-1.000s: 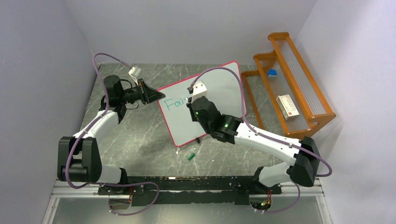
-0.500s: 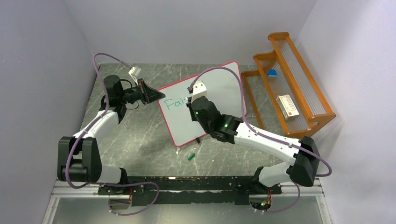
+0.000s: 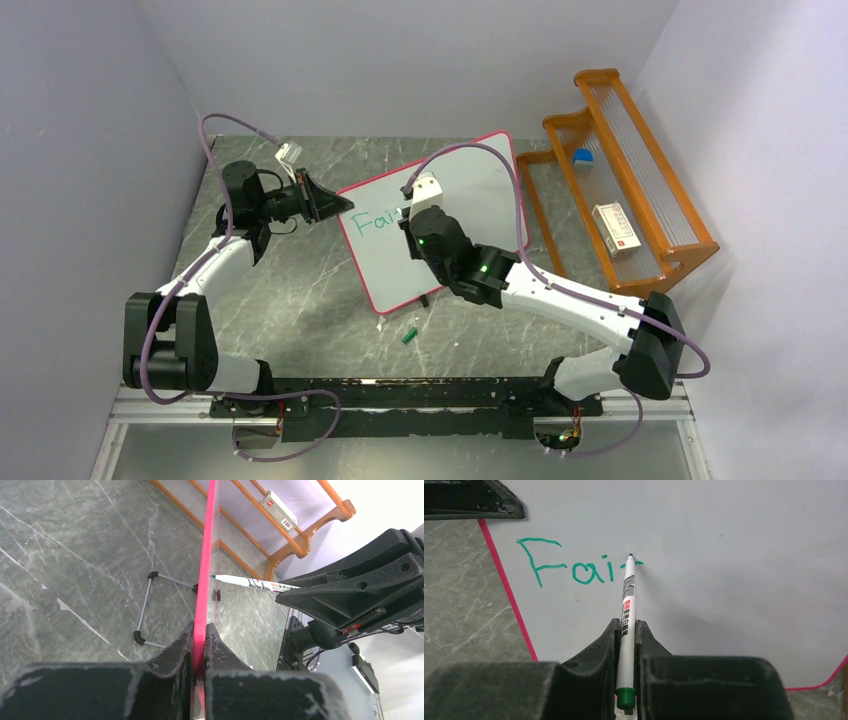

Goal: Write a sentence on the whiteboard

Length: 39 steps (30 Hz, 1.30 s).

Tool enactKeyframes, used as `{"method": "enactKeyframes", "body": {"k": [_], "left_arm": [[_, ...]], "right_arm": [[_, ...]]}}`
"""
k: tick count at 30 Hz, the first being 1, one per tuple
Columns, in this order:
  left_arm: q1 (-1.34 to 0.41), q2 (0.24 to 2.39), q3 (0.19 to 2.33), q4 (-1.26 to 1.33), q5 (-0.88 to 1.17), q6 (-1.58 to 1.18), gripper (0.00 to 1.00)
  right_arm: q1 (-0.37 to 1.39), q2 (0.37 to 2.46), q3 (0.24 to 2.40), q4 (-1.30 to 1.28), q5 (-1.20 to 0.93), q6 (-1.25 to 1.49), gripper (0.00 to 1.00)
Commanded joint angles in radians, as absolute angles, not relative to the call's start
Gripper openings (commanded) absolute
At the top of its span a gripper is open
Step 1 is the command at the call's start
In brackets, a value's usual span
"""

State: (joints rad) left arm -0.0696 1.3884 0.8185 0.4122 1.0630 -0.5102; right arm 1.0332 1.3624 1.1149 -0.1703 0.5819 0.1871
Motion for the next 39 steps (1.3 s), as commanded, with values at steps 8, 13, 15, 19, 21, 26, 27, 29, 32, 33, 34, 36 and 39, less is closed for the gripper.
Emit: {"method": "enactKeyframes", "body": {"k": [8, 13, 15, 19, 21, 26, 27, 29, 32, 33, 34, 36, 39], "left_arm": [[-0.095, 1.412, 0.816, 0.324, 1.070, -0.454, 0.05], [-0.095, 1.413, 0.815, 0.327, 1.070, -0.457, 0.05], [-0.095, 1.413, 0.816, 0.325, 1.071, -0.456, 0.05], [-0.095, 1.415, 0.816, 0.327, 1.071, -0.456, 0.05], [-0.095, 1.416, 0.816, 0.327, 1.071, -0.457, 0.05], [-0.095, 1.417, 0.816, 0.324, 1.070, -0.455, 0.05], [-0.095, 1.417, 0.816, 0.324, 1.071, -0.456, 0.05], [-0.095, 1.417, 0.816, 0.324, 1.069, -0.455, 0.05], [-0.095, 1.418, 0.816, 0.327, 1.070, -0.457, 0.05], [-0.095, 1.418, 0.816, 0.327, 1.071, -0.457, 0.05], [-0.095, 1.418, 0.816, 0.327, 1.072, -0.457, 0.05], [-0.095, 1.419, 0.816, 0.324, 1.069, -0.456, 0.05], [-0.095, 1.420, 0.816, 0.325, 1.072, -0.456, 0.05]], "right_arm": [[1.021, 1.357, 1.118, -0.227, 0.573, 0.211, 0.00], [1.021, 1.359, 1.114, -0.237, 0.565, 0.217, 0.00], [1.020, 1.359, 1.114, -0.240, 0.559, 0.220, 0.00], [1.020, 1.359, 1.110, -0.247, 0.556, 0.222, 0.00], [1.021, 1.360, 1.107, -0.247, 0.553, 0.222, 0.00], [1.022, 1.358, 1.102, -0.251, 0.551, 0.225, 0.00], [1.023, 1.357, 1.101, -0.253, 0.549, 0.225, 0.00], [1.022, 1.355, 1.100, -0.257, 0.549, 0.226, 0.00], [1.023, 1.353, 1.097, -0.260, 0.545, 0.230, 0.00], [1.022, 1.354, 1.095, -0.260, 0.545, 0.230, 0.00], [1.023, 1.352, 1.092, -0.262, 0.545, 0.230, 0.00], [1.023, 1.350, 1.091, -0.263, 0.546, 0.232, 0.00], [1.024, 1.345, 1.085, -0.268, 0.547, 0.235, 0.00]]}}
